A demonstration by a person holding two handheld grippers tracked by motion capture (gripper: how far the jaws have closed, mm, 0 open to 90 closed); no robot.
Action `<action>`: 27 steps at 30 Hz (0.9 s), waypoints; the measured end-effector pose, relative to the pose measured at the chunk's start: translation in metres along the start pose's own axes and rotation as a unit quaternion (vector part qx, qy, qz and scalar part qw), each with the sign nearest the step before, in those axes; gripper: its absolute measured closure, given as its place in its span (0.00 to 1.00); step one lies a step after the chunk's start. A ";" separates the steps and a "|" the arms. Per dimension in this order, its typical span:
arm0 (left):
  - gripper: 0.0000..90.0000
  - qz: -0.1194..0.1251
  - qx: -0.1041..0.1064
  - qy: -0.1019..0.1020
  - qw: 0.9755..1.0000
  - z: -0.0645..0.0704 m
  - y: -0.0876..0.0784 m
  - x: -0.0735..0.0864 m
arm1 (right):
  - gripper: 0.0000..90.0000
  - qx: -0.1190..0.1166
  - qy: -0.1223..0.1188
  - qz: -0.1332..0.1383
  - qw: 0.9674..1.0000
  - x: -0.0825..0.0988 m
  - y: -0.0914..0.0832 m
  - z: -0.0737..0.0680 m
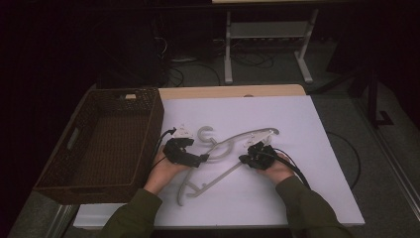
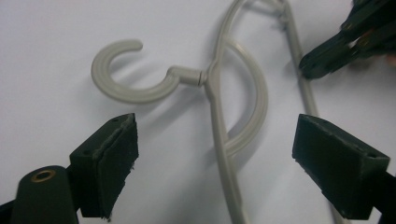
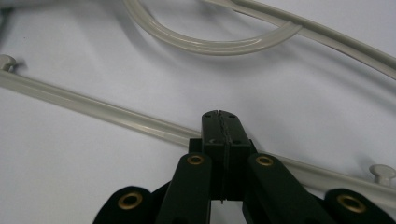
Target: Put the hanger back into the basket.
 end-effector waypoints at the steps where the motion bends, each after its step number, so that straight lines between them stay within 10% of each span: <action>1: 0.18 -0.006 0.001 0.002 1.000 0.000 0.001 0.001 | 0.99 0.000 0.000 0.000 1.000 0.000 0.000 0.000; 27: 0.60 -0.084 0.000 0.021 0.996 0.009 0.015 0.011 | 0.99 -0.002 -0.002 0.001 1.000 0.000 0.000 0.000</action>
Point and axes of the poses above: each handheld gripper's, and its own axes: y roughly forward along the jaws, x roughly out of its underside, z roughly to its right, the point moved 6 cm from there along y, roughly forward along the jaws, and after that the axes turned 8 degrees about -z, right-handed, at the moved point
